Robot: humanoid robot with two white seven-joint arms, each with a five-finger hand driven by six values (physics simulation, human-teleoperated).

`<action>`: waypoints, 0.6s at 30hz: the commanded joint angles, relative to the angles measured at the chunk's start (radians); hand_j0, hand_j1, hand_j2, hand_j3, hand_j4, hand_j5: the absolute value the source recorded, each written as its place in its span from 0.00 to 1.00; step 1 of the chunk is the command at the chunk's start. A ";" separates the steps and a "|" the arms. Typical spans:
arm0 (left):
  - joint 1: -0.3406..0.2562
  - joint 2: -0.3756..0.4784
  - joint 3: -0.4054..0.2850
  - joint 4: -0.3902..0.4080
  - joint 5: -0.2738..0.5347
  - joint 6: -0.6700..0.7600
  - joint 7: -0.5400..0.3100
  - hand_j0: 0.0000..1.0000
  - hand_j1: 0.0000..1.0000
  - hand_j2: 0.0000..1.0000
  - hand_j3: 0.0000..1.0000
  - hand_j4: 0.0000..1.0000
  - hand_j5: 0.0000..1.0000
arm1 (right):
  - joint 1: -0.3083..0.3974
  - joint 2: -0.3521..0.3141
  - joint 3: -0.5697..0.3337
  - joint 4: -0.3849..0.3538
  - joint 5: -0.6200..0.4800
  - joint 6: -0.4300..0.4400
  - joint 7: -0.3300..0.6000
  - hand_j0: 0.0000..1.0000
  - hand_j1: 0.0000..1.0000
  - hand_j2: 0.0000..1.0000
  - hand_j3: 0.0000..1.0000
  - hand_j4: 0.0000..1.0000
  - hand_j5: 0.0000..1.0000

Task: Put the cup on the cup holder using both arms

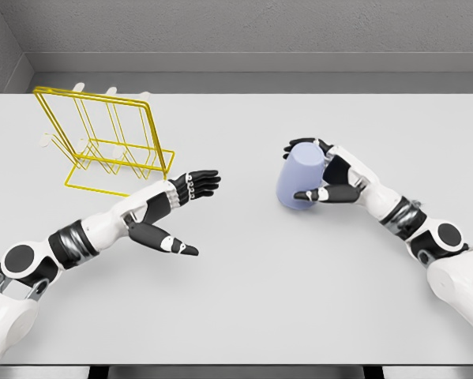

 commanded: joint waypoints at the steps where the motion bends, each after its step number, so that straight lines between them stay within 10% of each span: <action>1: 0.000 0.001 0.000 0.000 0.005 0.001 0.000 1.00 1.00 1.00 1.00 1.00 1.00 | 0.000 0.024 0.013 -0.002 0.003 0.000 0.000 0.73 0.73 0.73 0.73 0.73 0.73; 18: 0.000 -0.009 0.037 0.016 -0.001 0.002 0.000 1.00 1.00 1.00 1.00 1.00 1.00 | -0.003 0.118 0.039 0.002 0.066 0.009 0.000 0.73 0.73 0.73 0.73 0.73 0.73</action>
